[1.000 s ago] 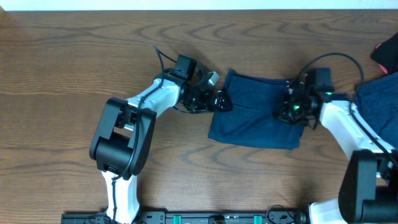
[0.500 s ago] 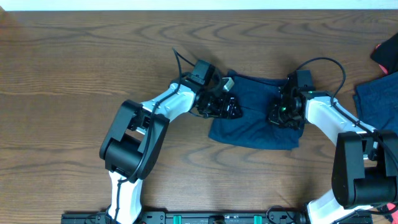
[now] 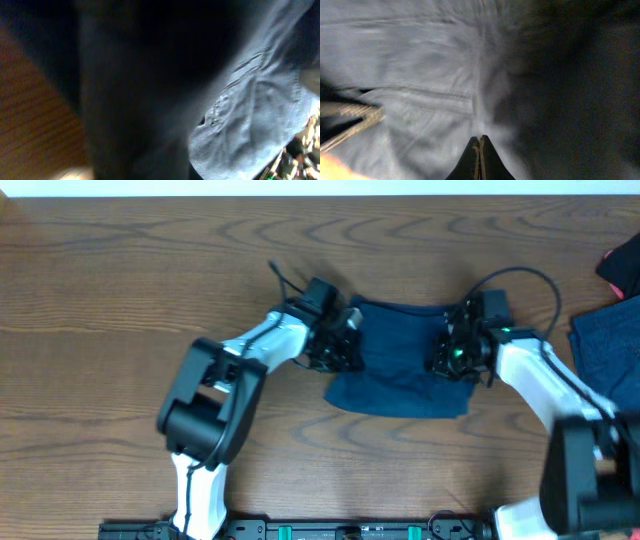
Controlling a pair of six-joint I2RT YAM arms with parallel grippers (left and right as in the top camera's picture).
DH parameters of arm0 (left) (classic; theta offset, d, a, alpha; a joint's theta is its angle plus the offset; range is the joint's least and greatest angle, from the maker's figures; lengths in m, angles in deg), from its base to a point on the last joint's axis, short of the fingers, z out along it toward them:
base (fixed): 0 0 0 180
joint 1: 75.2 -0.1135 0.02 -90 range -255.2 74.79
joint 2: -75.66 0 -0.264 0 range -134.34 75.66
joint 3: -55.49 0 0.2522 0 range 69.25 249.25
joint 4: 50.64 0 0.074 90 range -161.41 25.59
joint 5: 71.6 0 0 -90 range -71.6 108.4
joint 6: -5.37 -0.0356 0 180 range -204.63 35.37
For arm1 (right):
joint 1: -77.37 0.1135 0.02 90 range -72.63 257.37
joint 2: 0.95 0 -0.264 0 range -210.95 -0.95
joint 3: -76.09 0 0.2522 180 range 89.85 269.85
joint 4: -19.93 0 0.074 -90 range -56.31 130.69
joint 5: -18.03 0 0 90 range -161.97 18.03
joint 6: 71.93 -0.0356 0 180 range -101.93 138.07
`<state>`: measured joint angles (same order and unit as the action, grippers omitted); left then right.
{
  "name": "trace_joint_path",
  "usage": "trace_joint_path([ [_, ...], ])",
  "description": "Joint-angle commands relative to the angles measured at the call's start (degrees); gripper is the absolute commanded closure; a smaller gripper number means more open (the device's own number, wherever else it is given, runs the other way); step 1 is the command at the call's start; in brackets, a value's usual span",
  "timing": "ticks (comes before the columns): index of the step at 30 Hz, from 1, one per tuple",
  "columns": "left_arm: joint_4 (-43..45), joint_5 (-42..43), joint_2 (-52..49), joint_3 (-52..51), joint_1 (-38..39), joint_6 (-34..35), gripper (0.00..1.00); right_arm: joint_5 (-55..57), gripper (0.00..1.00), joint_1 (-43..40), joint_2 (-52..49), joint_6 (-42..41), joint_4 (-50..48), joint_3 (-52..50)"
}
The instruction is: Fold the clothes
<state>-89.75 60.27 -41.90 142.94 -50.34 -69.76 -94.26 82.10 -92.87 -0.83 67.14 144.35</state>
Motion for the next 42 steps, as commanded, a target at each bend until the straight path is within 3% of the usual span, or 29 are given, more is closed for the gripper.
trace_joint_path([
  [1,-0.8,-5.0,9.8,0.5,-4.9,-1.1,0.94,-2.4,0.99,-0.4,10.8,2.2,-0.3,0.4],
  [5,-0.9,-7.0,19.8,0.5,-12.8,-0.5,0.94,-1.5,0.94,-1.1,19.3,2.2,-0.4,0.6],
  [10,0.2,-7.4,24.0,0.5,-25.8,4.2,0.94,-1.6,0.9,-1.4,23.3,2.2,-0.2,0.6],
  [14,2.1,-7.6,21.0,0.5,-37.6,6.1,0.94,-1.5,0.91,-1.4,23.3,2.3,1.1,0.6],
  [22,0.9,-7.8,6.9,0.5,-53.0,12.3,0.94,-1.5,0.92,-1.4,23.3,2.3,1.5,0.6],
  [31,1.0,-8.0,0.2,0.4,-56.8,14.6,0.93,-1.0,0.91,-1.4,23.3,2.3,1.2,0.6],
  [42,0.0,-7.9,0.2,-0.5,-51.5,31.7,0.94,-0.2,0.91,-1.4,23.3,2.2,1.0,0.6],
])
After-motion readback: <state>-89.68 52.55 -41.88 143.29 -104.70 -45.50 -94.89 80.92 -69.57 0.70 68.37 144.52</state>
